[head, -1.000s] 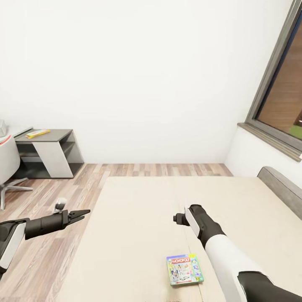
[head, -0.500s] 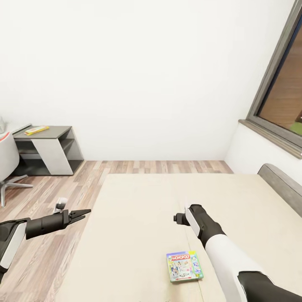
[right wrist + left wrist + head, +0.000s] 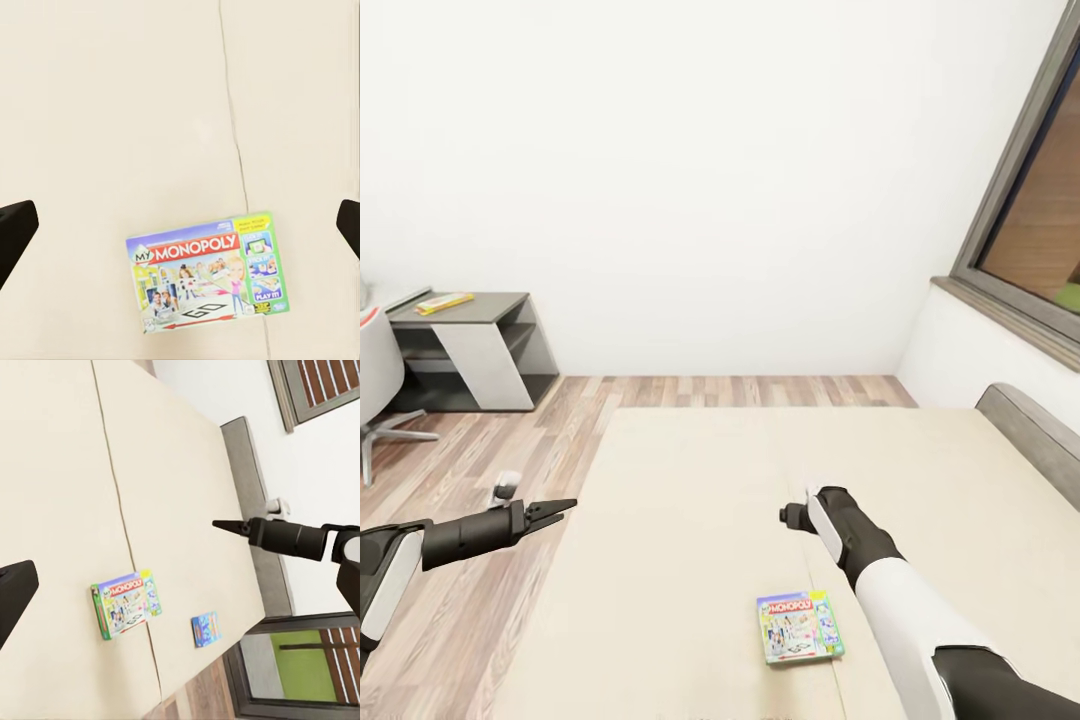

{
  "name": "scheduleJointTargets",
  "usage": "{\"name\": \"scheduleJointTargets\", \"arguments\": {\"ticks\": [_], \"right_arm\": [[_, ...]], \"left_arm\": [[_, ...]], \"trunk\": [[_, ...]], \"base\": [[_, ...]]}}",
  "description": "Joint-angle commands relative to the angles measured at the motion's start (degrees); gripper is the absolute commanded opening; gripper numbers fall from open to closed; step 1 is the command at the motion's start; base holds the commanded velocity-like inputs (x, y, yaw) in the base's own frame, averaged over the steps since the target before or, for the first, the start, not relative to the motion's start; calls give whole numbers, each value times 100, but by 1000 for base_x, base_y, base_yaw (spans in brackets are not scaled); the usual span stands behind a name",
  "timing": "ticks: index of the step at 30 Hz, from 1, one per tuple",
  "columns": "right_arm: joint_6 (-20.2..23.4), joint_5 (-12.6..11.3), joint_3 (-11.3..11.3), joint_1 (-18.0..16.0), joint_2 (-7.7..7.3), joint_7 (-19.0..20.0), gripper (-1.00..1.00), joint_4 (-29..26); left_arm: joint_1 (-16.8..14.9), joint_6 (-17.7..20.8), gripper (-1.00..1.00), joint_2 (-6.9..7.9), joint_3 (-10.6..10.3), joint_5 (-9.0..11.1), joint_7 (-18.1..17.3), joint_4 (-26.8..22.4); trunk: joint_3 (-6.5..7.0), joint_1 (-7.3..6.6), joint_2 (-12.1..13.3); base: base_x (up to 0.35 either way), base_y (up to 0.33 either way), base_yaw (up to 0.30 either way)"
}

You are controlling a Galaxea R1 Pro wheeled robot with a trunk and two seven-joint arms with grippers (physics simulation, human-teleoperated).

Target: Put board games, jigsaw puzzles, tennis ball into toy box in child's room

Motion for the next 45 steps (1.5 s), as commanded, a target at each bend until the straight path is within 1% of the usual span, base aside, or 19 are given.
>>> {"name": "scheduleJointTargets", "arguments": {"ticks": [1,4,5,8,10,12,19,26,30,32,33,36,39,42,45], "right_arm": [[-11,-64,-20,-4,-5,-43,100,-7],[-84,-66,-20,-5,-89,-33,100,-9],[-108,-70,-24,-1,-185,-30,100,-8],[-223,-74,-27,2,-335,-7,100,-4],[-291,-74,-28,3,-382,42,100,-4],[-339,-75,-28,3,-411,151,100,-3],[-404,-75,-22,3,-437,444,100,-7],[-423,-75,-20,3,-462,519,100,-11],[-424,-75,-26,3,-534,702,100,-15],[-429,-75,-27,3,-618,911,100,-18],[-430,-75,-28,3,-637,958,100,-19],[-466,-75,-30,3,-725,1130,100,-20],[-520,-81,-81,3,-781,1176,100,-20],[-540,-83,-268,3,-802,1263,100,-19],[-545,-79,-376,3,-814,1420,100,-14]], "left_arm": [[-5,23,100,-1,4,-7,-22,0],[-5,22,100,-4,8,-7,-22,0],[-5,23,100,-6,7,-7,-22,0],[-5,18,100,-7,9,-7,-22,0],[-5,17,100,-7,8,-7,-22,0],[-5,15,100,-7,5,-7,-22,0],[-5,15,100,1,1,-7,-22,0],[-5,15,100,1,10,-7,-22,0],[-5,15,100,1,10,-2,-26,-3],[-5,15,100,-3,2,0,-29,-36],[-5,15,100,-6,-2,0,-29,-55],[-2,15,100,-20,-30,6,-56,-267],[14,13,100,-73,-45,16,-360,-425],[26,-16,100,-146,-52,-8,-901,-488],[29,-52,100,-154,-42,-29,-1129,-498]], "trunk": [[-21,3,-12],[-50,3,-12],[-59,3,-12],[-88,3,-12],[-107,3,-12],[-125,3,-12],[-192,3,-12],[-258,3,-12],[-296,3,-12],[-315,3,-12],[-324,3,-12],[-352,3,-12],[-381,3,-12],[-409,3,-12],[-437,3,-12]], "base": [[0,0,0],[0,0,0],[0,0,0],[0,0,0],[0,0,0],[0,0,0],[0,0,0],[0,0,0],[0,0,0],[0,0,0],[0,0,0],[0,0,0],[0,0,0],[0,0,0],[0,0,0]]}}
